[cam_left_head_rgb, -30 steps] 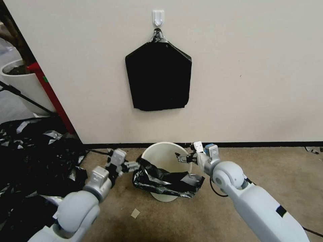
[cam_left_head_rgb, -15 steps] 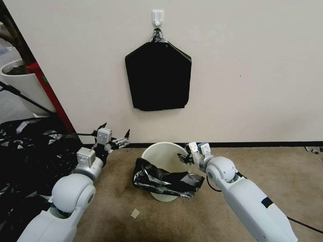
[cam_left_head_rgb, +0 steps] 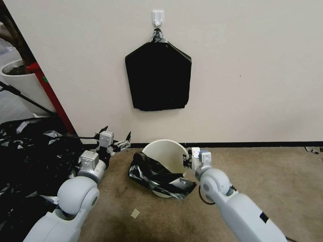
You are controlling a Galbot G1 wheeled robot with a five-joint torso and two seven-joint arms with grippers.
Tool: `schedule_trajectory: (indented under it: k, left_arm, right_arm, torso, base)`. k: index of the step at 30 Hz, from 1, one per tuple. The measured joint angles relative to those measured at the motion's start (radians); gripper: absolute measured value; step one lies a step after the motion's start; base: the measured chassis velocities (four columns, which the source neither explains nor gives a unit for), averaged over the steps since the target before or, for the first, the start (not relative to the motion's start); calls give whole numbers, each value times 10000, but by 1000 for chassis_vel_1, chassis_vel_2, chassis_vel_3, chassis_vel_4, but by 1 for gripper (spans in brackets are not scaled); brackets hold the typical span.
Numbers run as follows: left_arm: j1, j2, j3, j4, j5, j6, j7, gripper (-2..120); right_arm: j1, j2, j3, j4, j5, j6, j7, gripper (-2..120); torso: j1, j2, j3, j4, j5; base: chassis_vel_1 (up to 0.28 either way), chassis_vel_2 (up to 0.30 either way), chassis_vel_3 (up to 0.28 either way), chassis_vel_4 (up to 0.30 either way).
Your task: Place a trash bag onto the trash bin.
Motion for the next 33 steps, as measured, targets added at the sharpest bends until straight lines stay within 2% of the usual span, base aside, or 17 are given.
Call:
schedule_trajectory:
  k: [1, 2, 4, 6, 9, 13, 17, 19, 20, 21, 23, 26, 27, 29, 31, 32, 33]
  left_arm:
    - [0, 0, 0, 43, 1, -12, -19, 100]
    - [0, 0, 0, 43, 1, -12, -19, 100]
    - [-43, -1, -3, 217, 4, -20, -64, 100]
    - [-81, -1, 10, 338, 15, -21, -91, 100]
    - [-91, -22, 68, 490, 110, -20, -100, 100]
    - [-61, -57, 140, 625, 223, -21, -101, 100]
    - [-13, -73, 176, 751, 310, -64, -101, 100]
    - [9, -73, 176, 800, 337, -99, -101, 100]
    - [9, -73, 176, 800, 337, -99, -101, 100]
    - [15, -71, 175, 824, 345, -116, -101, 100]
    - [29, -54, 151, 922, 375, -188, -102, 100]
    - [22, -46, 143, 993, 392, -233, -101, 100]
    - [-6, -46, 142, 1067, 404, -261, -101, 100]
    - [-78, -67, 151, 1176, 414, -270, -102, 100]
    - [-94, -72, 159, 1200, 415, -272, -101, 100]
    - [-181, -106, 199, 1323, 418, -273, -102, 100]
    - [-224, -135, 212, 1368, 418, -282, -101, 100]
  right_arm:
    - [-258, 157, 3, 145, 235, 574, 672, 7]
    - [-258, 157, 3, 145, 235, 574, 672, 7]
    - [-779, 581, 39, 359, 426, 1980, 2046, 7]
    - [-989, 888, 88, 402, 284, 2559, 2815, 7]
    - [-1200, 1190, 116, 391, -244, 2967, 3480, 7]
    - [-1250, 1457, 108, 386, -285, 3092, 4023, 7]
    - [-1273, 1605, 123, 439, -468, 3276, 4048, 7]
    - [-1295, 1599, 151, 629, -892, 3397, 3922, 17]
    - [-1295, 1599, 151, 629, -892, 3397, 3922, 17]
    - [-1326, 1573, 150, 721, -1225, 3488, 3779, 18]
    - [-1533, 1397, 151, 996, -2881, 3965, 2946, 30]
    - [-1680, 1249, 131, 1164, -3847, 4285, 2299, 39]
    - [-1848, 1048, 101, 1330, -4564, 4592, 1420, 45]
    - [-2131, 694, 5, 1619, -5092, 4886, -413, 52]
    - [-2193, 621, -25, 1679, -5153, 4889, -759, 55]
    - [-2446, 275, -199, 1984, -5254, 4603, -2077, 62]
    - [-2543, 125, -272, 2126, -5247, 4281, -2568, 65]
  torso:
    - [0, 0, 0, 1, 0]
    - [0, 0, 0, 1, 0]
    - [0, 0, 0, 0, 0]
    - [0, 0, 0, 1, 1]
    - [1, 0, 0, 1, 0]
    - [0, 0, 0, 1, -1]
    - [0, 0, 1, 1, 2]
    - [0, 0, 0, 1, 0]
    - [0, 0, 0, 1, 0]
    - [0, 0, 0, 1, 0]
    - [0, 0, 0, 0, 0]
    - [0, 0, 0, 0, 1]
    - [0, 0, 0, 0, 1]
    - [0, 0, 0, 1, 0]
    - [0, 0, 0, 0, 1]
    - [0, 0, 0, 0, 1]
    - [0, 0, 0, 0, 0]
  base:
    - [0, 0, 0, 0]
    - [0, 0, 0, 0]
    - [0, 0, 0, 0]
    - [0, 0, 0, 0]
    - [0, 0, 0, 0]
    - [0, 0, 0, 0]
    - [0, 0, 0, 0]
    - [0, 0, 0, 0]
    - [0, 0, 0, 0]
    - [0, 0, 0, 0]
    - [0, 0, 0, 0]
    - [0, 0, 0, 0]
    - [0, 0, 0, 0]
    - [0, 0, 0, 0]
    - [0, 0, 0, 0]
    - [0, 0, 0, 0]
    - [0, 0, 0, 0]
